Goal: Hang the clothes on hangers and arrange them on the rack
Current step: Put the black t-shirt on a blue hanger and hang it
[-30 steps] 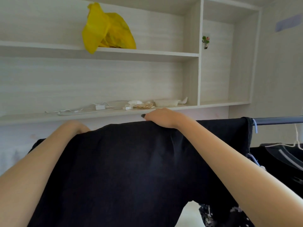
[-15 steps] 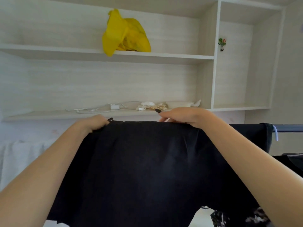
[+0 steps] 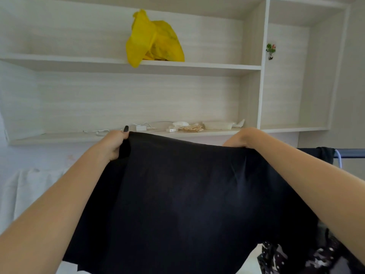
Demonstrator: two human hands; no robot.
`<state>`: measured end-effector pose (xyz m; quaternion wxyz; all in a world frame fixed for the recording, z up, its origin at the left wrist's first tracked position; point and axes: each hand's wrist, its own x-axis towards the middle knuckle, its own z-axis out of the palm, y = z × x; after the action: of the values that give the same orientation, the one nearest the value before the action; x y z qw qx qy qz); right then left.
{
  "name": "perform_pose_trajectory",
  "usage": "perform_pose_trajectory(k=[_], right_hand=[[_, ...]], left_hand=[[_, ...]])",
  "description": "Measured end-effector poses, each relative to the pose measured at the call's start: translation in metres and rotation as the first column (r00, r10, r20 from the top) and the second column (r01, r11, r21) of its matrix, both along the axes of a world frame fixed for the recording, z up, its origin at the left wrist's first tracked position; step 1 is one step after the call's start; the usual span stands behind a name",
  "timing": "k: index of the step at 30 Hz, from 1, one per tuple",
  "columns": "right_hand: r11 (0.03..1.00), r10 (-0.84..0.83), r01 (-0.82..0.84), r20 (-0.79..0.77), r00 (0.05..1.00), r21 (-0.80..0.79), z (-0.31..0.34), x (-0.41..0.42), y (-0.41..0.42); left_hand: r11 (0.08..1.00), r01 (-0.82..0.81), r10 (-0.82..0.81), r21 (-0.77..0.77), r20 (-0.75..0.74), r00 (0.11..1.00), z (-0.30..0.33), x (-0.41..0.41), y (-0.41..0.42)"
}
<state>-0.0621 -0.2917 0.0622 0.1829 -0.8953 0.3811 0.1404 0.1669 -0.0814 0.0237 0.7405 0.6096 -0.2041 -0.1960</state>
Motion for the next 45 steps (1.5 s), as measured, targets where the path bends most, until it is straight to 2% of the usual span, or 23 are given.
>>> perform_pose_trajectory(k=[5, 8, 15, 22, 25, 28, 30, 31, 34, 37, 40, 42, 44, 45], right_hand=[[0.976, -0.105, 0.068, -0.174, 0.979, -0.206, 0.001, -0.025, -0.025], [0.969, -0.148, 0.106, -0.179, 0.973, -0.223, 0.002, -0.033, -0.034], [0.898, -0.234, 0.135, -0.194, 0.953, -0.42, -0.003, -0.049, -0.061], [0.943, -0.199, 0.128, -0.211, 0.957, -0.306, -0.002, -0.051, -0.076], [0.976, -0.114, 0.067, -0.226, 0.967, -0.205, -0.004, -0.051, -0.076], [0.987, -0.075, 0.064, -0.07, 0.995, -0.145, -0.011, -0.049, -0.079], [0.969, -0.029, 0.037, 0.036, 0.999, -0.245, -0.013, -0.047, -0.087], [0.952, -0.014, 0.058, 0.147, 0.989, -0.302, -0.014, -0.046, -0.091], [0.902, 0.034, 0.199, 0.523, 0.852, -0.384, -0.01, -0.055, -0.096], [0.827, 0.082, 0.325, 0.671, 0.737, -0.459, -0.008, -0.063, -0.093], [0.776, 0.193, 0.373, 0.755, 0.627, -0.508, -0.007, -0.069, -0.084], [0.764, 0.251, 0.393, 0.797, 0.55, -0.512, -0.003, -0.075, -0.077], [0.743, 0.297, 0.423, 0.821, 0.487, -0.519, 0.001, -0.083, -0.07], [0.738, 0.32, 0.428, 0.829, 0.459, -0.522, 0.004, -0.085, -0.066]], left_hand=[[0.999, -0.052, 0.052, 0.01, 0.025, 0.998, 0.0, 0.004, 0.007], [0.997, -0.063, 0.061, 0.037, 0.041, 0.997, 0.0, 0.004, 0.007], [0.997, -0.072, 0.07, 0.036, 0.052, 0.996, -0.002, 0.002, -0.001], [0.993, -0.089, 0.079, 0.084, 0.112, 0.991, -0.002, 0.004, 0.002], [0.99, -0.094, 0.08, 0.102, 0.132, 0.988, -0.004, 0.013, 0.003], [0.982, -0.119, 0.099, 0.144, 0.141, 0.985, -0.005, 0.022, 0.002], [0.968, -0.14, 0.111, 0.207, 0.148, 0.983, -0.006, 0.028, 0.0], [0.957, -0.14, 0.103, 0.256, 0.155, 0.983, -0.006, 0.032, -0.001], [0.897, -0.128, 0.047, 0.423, 0.196, 0.98, -0.007, 0.033, 0.0], [0.832, -0.117, -0.025, 0.543, 0.247, 0.969, -0.007, 0.028, 0.004], [0.805, -0.166, -0.052, 0.57, 0.347, 0.936, -0.005, 0.021, 0.003], [0.791, -0.335, 0.005, 0.512, 0.542, 0.84, -0.003, 0.014, 0.003], [0.779, -0.527, 0.099, 0.341, 0.762, 0.64, 0.004, 0.001, 0.003], [0.79, -0.562, 0.137, 0.246, 0.822, 0.553, 0.01, -0.009, 0.002]])
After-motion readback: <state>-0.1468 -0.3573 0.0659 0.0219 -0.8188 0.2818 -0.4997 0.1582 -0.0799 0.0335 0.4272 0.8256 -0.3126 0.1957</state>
